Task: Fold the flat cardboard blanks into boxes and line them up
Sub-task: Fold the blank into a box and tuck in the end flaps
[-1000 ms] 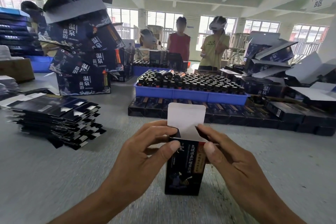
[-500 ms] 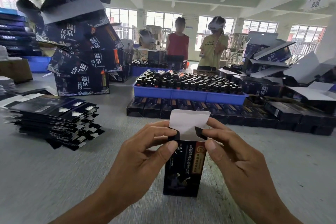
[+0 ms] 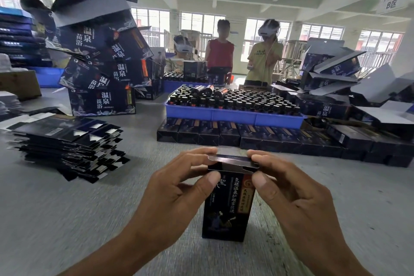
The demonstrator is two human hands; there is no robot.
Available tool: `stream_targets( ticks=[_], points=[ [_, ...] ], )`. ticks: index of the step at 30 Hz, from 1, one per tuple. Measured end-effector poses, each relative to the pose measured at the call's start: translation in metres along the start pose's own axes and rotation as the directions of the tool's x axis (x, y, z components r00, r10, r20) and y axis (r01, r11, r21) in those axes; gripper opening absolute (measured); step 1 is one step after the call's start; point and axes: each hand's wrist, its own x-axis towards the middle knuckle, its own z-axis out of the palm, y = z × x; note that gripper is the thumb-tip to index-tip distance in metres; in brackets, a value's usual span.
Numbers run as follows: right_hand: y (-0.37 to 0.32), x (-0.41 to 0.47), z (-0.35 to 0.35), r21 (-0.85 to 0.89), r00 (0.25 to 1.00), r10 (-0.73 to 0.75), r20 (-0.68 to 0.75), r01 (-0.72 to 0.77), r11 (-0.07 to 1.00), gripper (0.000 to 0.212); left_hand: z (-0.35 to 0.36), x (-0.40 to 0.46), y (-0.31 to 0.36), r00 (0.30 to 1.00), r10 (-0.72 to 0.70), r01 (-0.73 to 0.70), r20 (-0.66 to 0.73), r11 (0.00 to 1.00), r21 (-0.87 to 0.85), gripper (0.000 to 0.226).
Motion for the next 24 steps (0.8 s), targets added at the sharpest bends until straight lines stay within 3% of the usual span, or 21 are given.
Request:
stream_targets(
  ticks=[19,22,24],
  points=[
    [-0.0008,-0.0008,0.002,0.067,0.998,0.052,-0.048,-0.048,0.997,0.023,0.0035,0.0002,0.0018,0.992,-0.063,0.051,-0.105,0.991,-0.121,0.015],
    [-0.0009,-0.0007,0.0025,0.058,0.998,0.043,-0.043,-0.041,0.997,0.022,0.0018,-0.0014,0.0028,0.995,-0.007,0.004,-0.099,1.0,-0.031,0.034],
    [-0.0005,-0.0009,0.0024,0.057,0.999,0.036,-0.037,-0.034,0.998,0.022,0.0016,-0.0015,0.0024,0.994,0.068,-0.064,-0.081,0.996,0.06,0.031]
  ],
)
